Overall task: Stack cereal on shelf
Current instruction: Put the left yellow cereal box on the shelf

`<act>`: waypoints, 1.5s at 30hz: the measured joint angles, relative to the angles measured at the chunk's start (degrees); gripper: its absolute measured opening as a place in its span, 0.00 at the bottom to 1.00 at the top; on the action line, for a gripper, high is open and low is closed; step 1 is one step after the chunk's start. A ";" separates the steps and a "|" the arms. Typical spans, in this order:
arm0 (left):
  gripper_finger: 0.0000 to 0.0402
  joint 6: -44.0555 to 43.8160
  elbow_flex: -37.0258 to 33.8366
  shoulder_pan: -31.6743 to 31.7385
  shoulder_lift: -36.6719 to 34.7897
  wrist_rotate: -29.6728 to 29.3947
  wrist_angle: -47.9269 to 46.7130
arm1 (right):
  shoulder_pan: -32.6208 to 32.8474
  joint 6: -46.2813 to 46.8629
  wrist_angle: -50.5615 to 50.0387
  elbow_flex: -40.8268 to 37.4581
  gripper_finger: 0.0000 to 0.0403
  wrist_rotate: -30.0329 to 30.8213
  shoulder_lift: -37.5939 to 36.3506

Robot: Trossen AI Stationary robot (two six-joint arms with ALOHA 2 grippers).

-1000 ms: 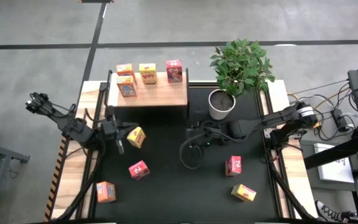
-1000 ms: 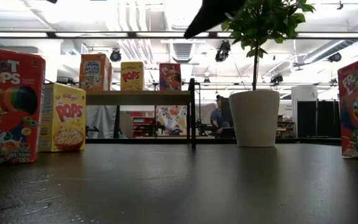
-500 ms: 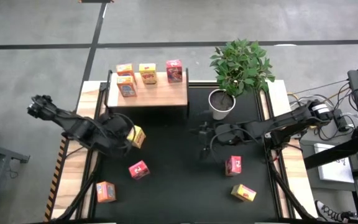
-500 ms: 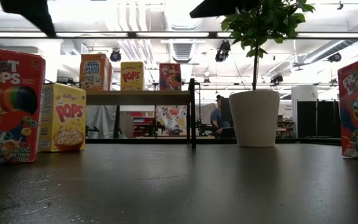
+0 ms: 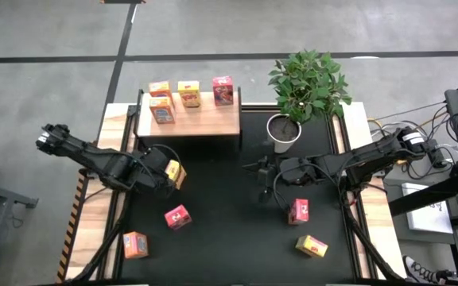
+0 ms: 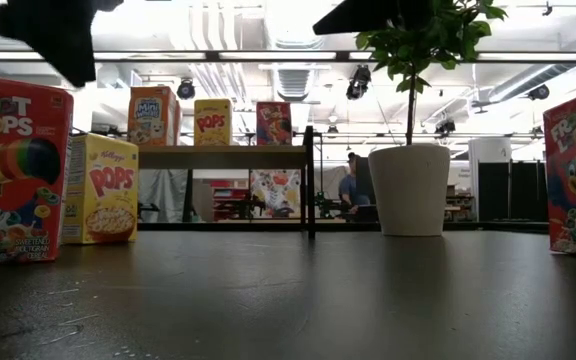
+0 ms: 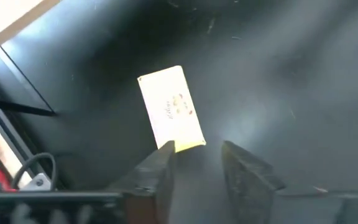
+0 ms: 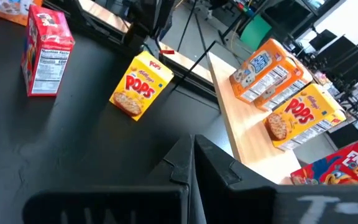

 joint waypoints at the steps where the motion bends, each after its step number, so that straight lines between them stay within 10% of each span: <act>1: 0.34 -0.41 -1.18 0.48 -0.16 0.05 1.11 | 0.00 0.02 0.04 -0.14 0.02 0.02 0.00; 13: 0.61 -3.39 -12.07 6.30 -0.69 -0.16 11.11 | -0.24 -1.31 0.01 -0.54 0.02 0.02 -0.02; 45: 0.37 4.95 -13.57 6.89 3.33 1.31 16.01 | -0.24 -0.06 -0.27 -0.54 0.02 0.02 -0.02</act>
